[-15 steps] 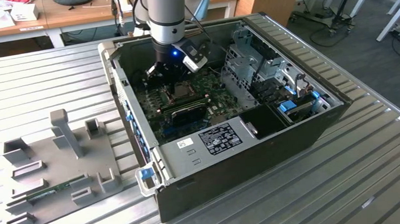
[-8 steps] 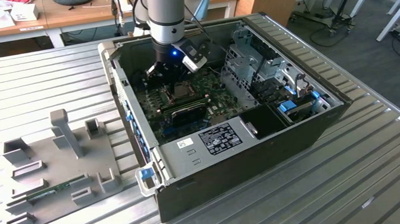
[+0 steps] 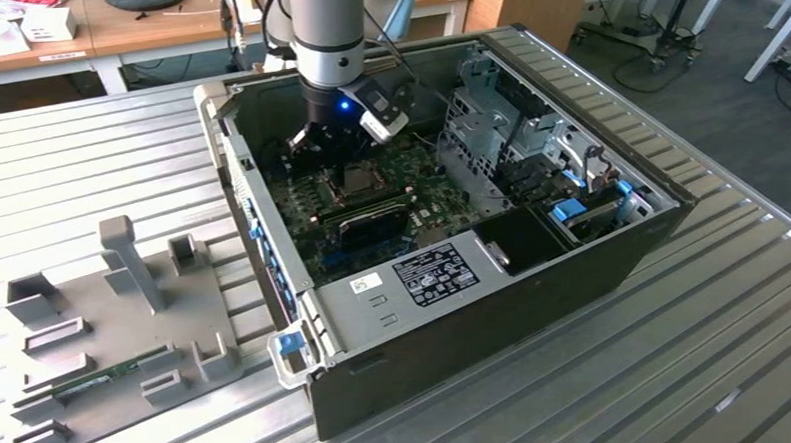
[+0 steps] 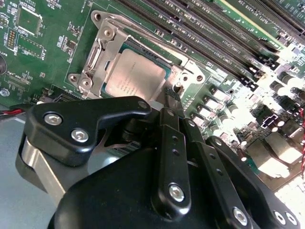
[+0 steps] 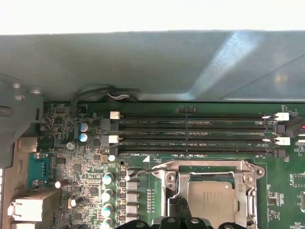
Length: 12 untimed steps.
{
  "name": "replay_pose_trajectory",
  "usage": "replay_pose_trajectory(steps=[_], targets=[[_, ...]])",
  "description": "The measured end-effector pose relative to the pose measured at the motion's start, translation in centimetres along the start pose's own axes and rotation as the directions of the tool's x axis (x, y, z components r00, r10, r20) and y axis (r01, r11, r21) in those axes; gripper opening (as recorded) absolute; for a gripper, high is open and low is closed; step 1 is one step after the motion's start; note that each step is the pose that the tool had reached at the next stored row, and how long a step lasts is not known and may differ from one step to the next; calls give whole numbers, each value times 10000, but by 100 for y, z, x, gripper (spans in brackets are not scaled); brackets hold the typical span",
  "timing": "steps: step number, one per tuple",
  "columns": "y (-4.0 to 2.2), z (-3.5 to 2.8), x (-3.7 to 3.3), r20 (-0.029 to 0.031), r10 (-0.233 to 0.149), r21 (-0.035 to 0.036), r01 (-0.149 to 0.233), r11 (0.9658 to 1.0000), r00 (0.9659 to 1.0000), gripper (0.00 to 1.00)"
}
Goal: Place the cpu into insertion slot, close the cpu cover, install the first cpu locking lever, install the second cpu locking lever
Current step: 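Close the cpu cover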
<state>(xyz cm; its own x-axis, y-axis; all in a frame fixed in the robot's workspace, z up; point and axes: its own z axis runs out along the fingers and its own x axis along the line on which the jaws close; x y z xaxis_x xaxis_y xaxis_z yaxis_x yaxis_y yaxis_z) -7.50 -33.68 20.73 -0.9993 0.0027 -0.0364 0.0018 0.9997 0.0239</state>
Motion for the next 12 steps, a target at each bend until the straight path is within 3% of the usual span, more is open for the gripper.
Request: replay_pose_trajectory(steps=[12], targets=[[-1,35,1,-2,0,5,0,10000,10000,11]])
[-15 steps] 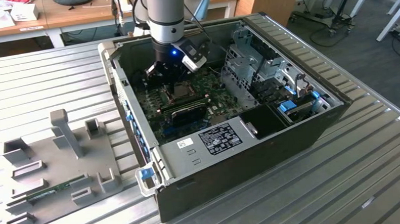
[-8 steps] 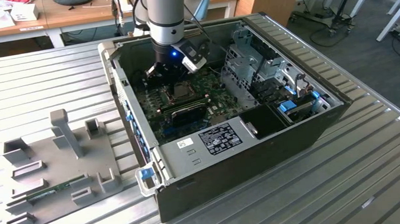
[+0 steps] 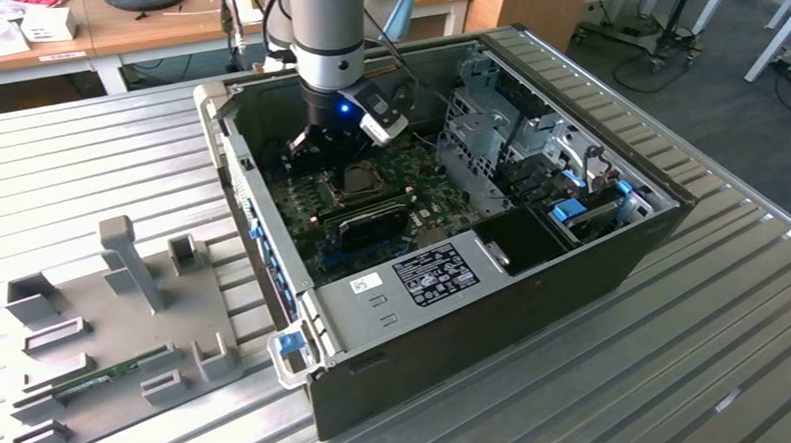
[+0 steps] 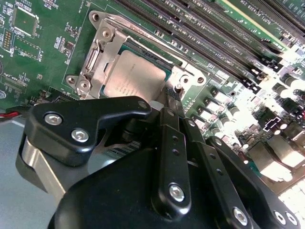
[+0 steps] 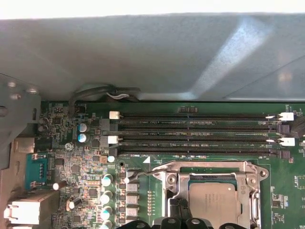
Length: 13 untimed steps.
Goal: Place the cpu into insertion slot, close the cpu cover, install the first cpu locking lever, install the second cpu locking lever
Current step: 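Close the cpu cover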
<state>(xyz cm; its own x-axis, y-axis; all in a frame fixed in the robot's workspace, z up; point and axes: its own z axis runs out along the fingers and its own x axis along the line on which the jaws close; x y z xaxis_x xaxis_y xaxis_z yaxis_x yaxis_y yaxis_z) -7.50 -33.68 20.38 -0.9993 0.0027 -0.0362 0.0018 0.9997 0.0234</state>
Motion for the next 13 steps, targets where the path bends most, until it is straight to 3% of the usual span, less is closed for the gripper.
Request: replay_pose_trajectory(steps=[13], targets=[[-2,50,2,-3,0,11,0,10000,10000,11]])
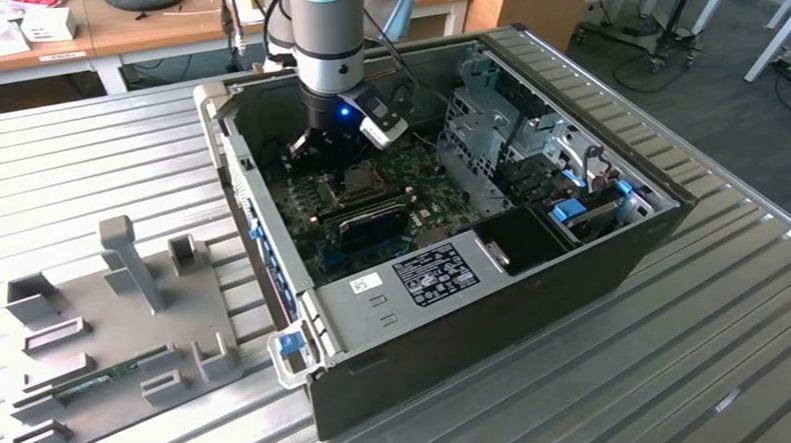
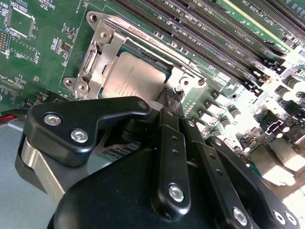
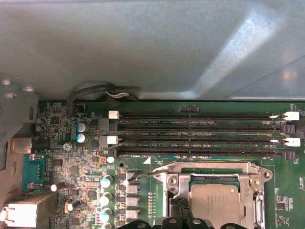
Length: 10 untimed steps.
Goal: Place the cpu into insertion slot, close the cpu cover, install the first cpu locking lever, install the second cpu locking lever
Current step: 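Close the cpu cover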
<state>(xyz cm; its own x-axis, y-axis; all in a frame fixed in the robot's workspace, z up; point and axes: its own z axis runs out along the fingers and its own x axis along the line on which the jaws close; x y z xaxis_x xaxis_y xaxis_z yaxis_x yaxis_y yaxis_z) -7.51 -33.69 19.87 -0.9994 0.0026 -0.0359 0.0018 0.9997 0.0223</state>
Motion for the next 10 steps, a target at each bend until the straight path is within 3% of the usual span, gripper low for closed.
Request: replay_pose_trajectory(steps=[10], targets=[[-6,25,5,-8,0,13,0,10000,10000,11]])
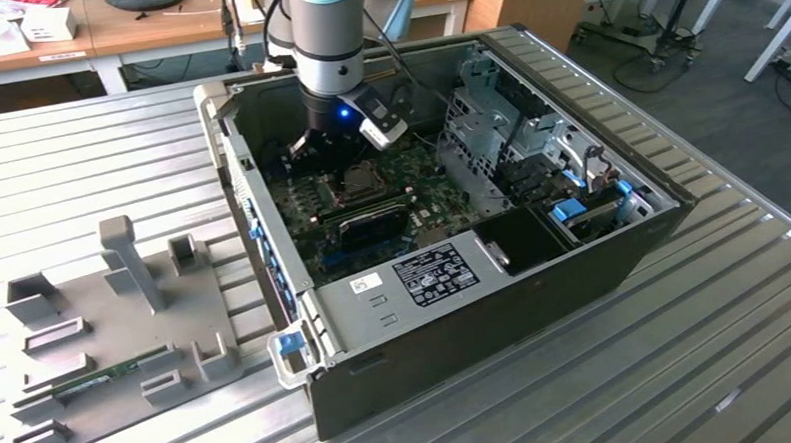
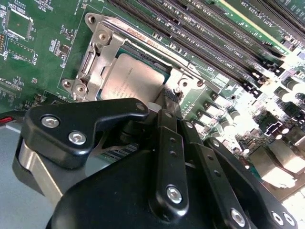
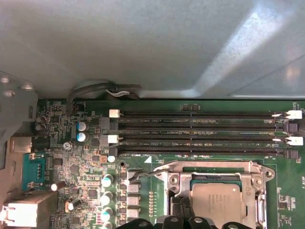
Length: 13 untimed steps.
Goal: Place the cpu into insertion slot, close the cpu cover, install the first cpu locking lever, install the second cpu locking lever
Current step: 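Close the cpu cover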
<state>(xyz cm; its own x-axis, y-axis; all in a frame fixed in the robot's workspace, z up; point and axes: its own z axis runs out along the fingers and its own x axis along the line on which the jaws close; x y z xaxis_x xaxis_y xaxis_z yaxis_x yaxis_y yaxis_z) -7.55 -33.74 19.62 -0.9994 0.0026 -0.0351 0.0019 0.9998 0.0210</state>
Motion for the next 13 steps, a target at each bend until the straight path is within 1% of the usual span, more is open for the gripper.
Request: replay_pose_trajectory(steps=[4,7,9,11,13], targets=[[-1,-2,0,-1,0,2,0,10000,10000,11],[7,-14,-6,18,0,-23,1,10000,10000,11],[11,-38,-9,26,0,-37,0,10000,10000,11],[8,-75,-7,13,0,-18,0,10000,10000,11],[9,-103,-8,13,0,-19,0,10000,10000,11]])
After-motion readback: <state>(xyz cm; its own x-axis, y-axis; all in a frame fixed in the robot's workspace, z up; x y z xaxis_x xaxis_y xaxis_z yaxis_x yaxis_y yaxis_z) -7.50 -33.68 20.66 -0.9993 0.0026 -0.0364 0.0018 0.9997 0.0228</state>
